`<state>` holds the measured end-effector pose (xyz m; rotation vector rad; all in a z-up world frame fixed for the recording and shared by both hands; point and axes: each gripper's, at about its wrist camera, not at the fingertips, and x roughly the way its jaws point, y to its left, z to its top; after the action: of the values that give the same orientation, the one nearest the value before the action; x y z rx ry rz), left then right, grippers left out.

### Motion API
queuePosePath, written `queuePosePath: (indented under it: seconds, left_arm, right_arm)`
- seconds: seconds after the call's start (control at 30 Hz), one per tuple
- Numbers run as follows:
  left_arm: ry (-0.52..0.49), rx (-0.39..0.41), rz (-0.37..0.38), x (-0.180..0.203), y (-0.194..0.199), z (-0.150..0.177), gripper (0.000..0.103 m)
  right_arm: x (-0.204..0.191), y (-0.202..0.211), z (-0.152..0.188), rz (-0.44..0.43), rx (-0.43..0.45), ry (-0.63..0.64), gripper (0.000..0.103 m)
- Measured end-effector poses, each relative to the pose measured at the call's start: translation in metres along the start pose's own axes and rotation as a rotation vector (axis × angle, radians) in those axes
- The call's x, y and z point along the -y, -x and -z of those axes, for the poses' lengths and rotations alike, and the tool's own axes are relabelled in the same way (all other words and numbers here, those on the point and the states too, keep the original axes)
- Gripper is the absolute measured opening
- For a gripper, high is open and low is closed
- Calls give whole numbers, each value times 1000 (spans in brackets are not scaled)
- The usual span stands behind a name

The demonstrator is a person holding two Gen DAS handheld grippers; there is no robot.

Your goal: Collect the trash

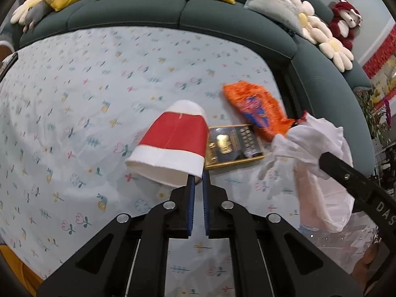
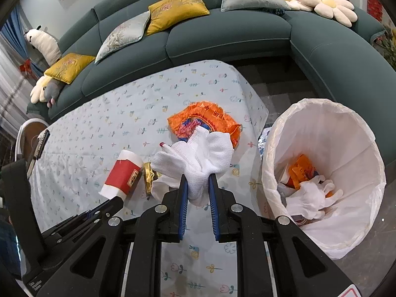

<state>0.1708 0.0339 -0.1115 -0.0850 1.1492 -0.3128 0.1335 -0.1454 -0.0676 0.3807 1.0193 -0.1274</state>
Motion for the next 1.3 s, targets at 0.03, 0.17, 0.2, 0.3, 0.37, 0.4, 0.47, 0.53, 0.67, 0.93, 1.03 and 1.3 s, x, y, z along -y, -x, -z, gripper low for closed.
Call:
queuePosePath:
  seconds: [0.03,0.17,0.2,0.3,0.37,0.4,0.47,0.53,0.67,0.93,1.03,1.3]
  left_arm:
    - [-5,4,6,4,2,-1,5]
    - [-33,23,22,21,11,-4,4]
    - [-42,29,25,26,14,-4,3]
    - [-62,46,30,39,20,-6,2]
    - [-70,53,41,48,25,-7,2]
    - [-75,60,42,52,28,-7,2]
    - [-87,71,52,61,33,-7,2]
    - [-105,76,66,71,37,-7,2]
    - [-141,79,78,91,40,-6,2]
    - [-199,68,104,133,32,-3,2]
    - [-222,62,114,149,28,-1,2]
    - [-286,20,132,196,2,7,2]
  right_arm:
    - [1,3,-1,0,6,-3,16]
    - [11,15,-3,0,29,-14,16]
    - [12,17,-3,1,33,-16,16]
    - [22,26,-4,6,49,-30,16]
    - [27,31,-5,8,59,-38,16]
    - [30,34,-5,10,65,-42,16]
    - [35,38,-5,13,74,-52,16]
    - [42,43,-5,17,84,-61,16]
    - [54,53,-6,28,103,-78,16]
    - [93,69,-2,71,129,-124,16]
    - [109,71,0,83,129,-146,16]
    - [155,67,7,117,124,-206,16]
